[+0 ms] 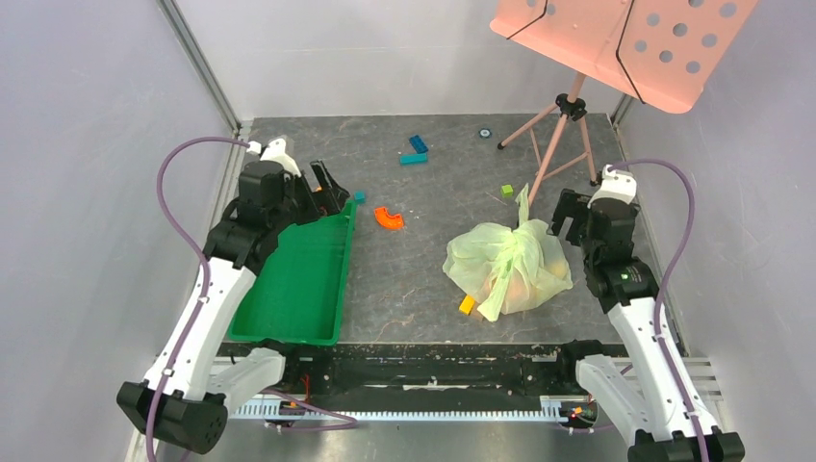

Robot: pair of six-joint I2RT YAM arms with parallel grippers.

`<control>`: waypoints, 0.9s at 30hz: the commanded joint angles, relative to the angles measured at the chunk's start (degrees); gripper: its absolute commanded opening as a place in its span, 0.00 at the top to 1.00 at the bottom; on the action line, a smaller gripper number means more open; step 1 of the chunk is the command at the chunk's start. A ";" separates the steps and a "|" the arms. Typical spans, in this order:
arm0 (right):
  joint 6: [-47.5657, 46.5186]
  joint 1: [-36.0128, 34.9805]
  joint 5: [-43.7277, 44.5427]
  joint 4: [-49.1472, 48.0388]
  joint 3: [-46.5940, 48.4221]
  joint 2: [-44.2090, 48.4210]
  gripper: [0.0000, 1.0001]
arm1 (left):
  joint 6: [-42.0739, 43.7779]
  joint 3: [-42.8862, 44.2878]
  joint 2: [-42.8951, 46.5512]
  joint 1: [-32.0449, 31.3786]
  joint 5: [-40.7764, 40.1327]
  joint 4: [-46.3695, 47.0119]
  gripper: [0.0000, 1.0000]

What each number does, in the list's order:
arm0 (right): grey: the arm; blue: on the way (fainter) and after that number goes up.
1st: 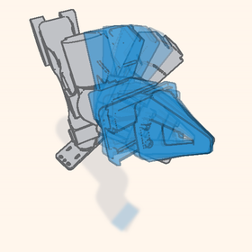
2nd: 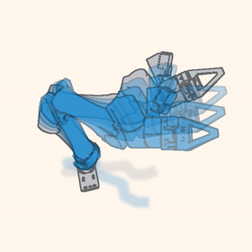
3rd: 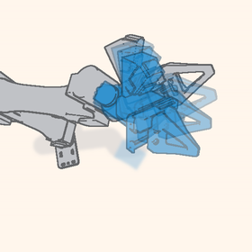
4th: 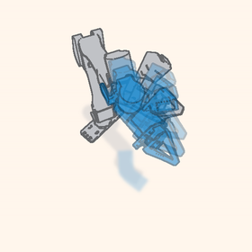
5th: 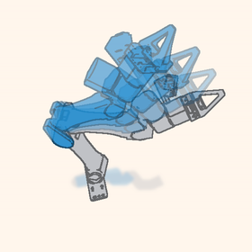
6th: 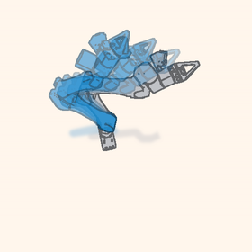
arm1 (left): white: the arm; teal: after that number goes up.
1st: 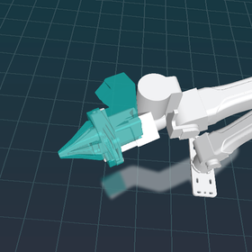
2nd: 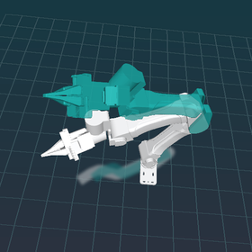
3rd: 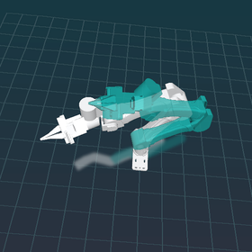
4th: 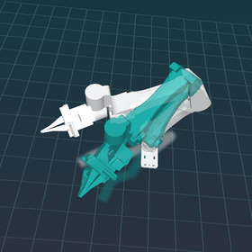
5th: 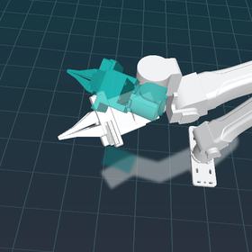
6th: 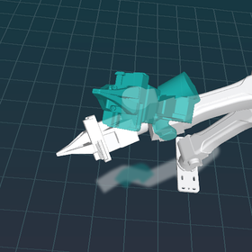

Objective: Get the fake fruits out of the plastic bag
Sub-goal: Untie the plastic bag at the center of the board.

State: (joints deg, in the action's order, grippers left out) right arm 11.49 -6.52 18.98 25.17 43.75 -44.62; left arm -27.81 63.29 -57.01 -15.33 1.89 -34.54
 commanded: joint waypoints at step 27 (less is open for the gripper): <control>4.69 2.59 -32.50 -8.84 -11.47 -4.73 0.33 | -10.65 32.25 -46.16 -32.88 5.83 7.61 0.01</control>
State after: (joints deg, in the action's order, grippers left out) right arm 15.62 -4.75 -11.35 22.20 33.82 -50.09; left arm -33.45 89.67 -98.63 -46.76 5.08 -25.10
